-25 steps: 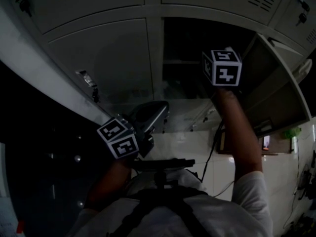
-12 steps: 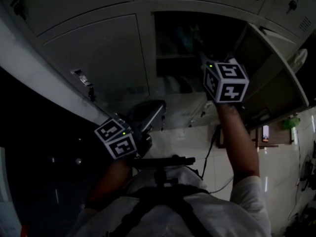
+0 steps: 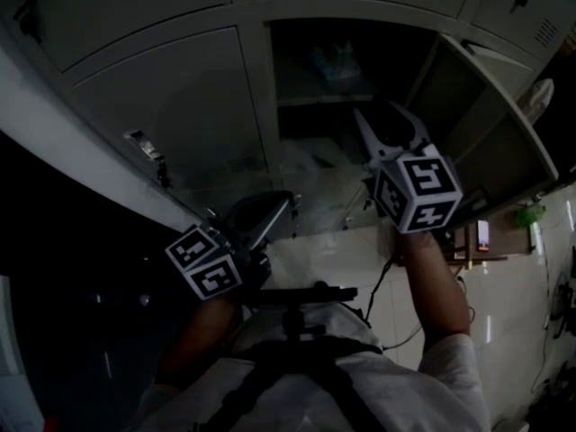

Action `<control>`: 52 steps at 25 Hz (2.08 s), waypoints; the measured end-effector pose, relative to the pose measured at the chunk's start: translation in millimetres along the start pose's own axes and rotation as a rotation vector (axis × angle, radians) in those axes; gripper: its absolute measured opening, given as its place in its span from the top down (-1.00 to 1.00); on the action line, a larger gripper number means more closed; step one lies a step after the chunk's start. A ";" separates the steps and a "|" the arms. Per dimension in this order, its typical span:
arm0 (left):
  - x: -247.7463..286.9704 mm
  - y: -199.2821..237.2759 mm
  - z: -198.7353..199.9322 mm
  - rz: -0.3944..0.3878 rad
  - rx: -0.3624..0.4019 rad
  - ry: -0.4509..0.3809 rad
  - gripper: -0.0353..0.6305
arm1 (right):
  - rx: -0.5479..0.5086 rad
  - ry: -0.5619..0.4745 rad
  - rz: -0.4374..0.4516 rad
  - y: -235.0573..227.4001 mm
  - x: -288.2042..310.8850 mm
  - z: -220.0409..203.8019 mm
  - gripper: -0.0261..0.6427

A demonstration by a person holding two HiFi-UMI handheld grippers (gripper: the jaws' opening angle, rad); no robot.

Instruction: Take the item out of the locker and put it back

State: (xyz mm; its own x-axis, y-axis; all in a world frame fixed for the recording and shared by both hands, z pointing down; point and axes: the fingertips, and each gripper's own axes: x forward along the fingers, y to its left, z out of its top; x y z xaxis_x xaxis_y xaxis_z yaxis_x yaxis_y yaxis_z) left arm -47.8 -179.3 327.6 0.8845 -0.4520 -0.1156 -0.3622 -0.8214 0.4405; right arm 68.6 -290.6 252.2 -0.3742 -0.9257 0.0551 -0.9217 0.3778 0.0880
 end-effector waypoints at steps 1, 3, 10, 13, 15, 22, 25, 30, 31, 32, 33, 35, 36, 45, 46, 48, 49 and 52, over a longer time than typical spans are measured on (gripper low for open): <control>-1.3 -0.8 -0.9 0.000 0.001 0.001 0.88 | 0.003 0.002 0.007 3.3 -4.5 -2.6 0.41; -3.9 -0.3 -2.3 0.004 0.016 0.001 0.88 | 0.013 0.010 0.017 9.0 -12.6 -9.4 0.44; -12.7 2.8 -9.0 0.021 0.002 0.005 0.88 | 0.034 0.051 0.036 22.8 -32.5 -35.9 0.48; -15.9 2.2 -12.6 0.021 -0.004 0.009 0.88 | 0.045 0.064 0.038 26.1 -40.3 -47.0 0.49; -17.8 1.0 -14.9 0.018 -0.010 0.014 0.88 | 0.060 0.064 0.040 28.5 -45.3 -51.2 0.50; -22.8 -4.0 -24.6 0.006 -0.044 0.030 0.88 | 0.103 0.097 0.032 33.0 -66.1 -70.6 0.54; -24.5 -5.2 -29.8 0.009 -0.057 0.035 0.88 | 0.128 0.102 0.042 36.3 -74.4 -80.1 0.57; -26.3 -5.6 -41.9 0.009 -0.079 0.047 0.88 | 0.211 0.136 0.043 48.7 -86.6 -96.1 0.67; -26.7 -5.7 -44.9 0.008 -0.087 0.050 0.88 | 0.221 0.141 0.042 51.5 -88.7 -99.9 0.68; -27.3 -5.9 -48.1 0.007 -0.095 0.054 0.88 | 0.231 0.145 0.041 54.0 -90.8 -104.1 0.70; -28.1 -6.2 -51.0 0.005 -0.103 0.057 0.88 | 0.241 0.149 0.039 56.3 -93.0 -108.4 0.73; -30.1 -6.5 -56.1 0.002 -0.116 0.064 0.88 | 0.254 0.151 0.031 59.5 -97.2 -115.8 0.75; -31.2 -6.5 -58.5 0.002 -0.121 0.067 0.88 | 0.257 0.149 0.027 60.9 -99.0 -118.5 0.77; -44.3 -9.9 -73.5 -0.011 -0.143 0.083 0.88 | 0.287 0.182 0.005 80.2 -111.9 -138.7 0.82; -46.5 -10.2 -74.5 -0.013 -0.144 0.082 0.88 | 0.290 0.194 0.004 83.9 -113.0 -140.5 0.83; -51.4 -10.4 -76.5 -0.014 -0.148 0.081 0.88 | 0.298 0.213 0.002 91.1 -114.9 -143.9 0.83; -54.0 -10.5 -77.5 -0.015 -0.150 0.081 0.88 | 0.302 0.218 0.001 94.1 -115.5 -145.3 0.84; -62.4 -11.4 -80.5 -0.025 -0.159 0.082 0.88 | 0.311 0.224 -0.007 102.1 -116.8 -149.1 0.85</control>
State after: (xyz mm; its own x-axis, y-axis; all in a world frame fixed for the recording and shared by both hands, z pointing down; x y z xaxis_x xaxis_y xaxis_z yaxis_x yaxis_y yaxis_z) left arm -75.2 -113.7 401.5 0.9162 -0.3964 -0.0580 -0.2942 -0.7641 0.5741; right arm 33.4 -141.2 403.0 -0.3675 -0.8884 0.2751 -0.9242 0.3158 -0.2148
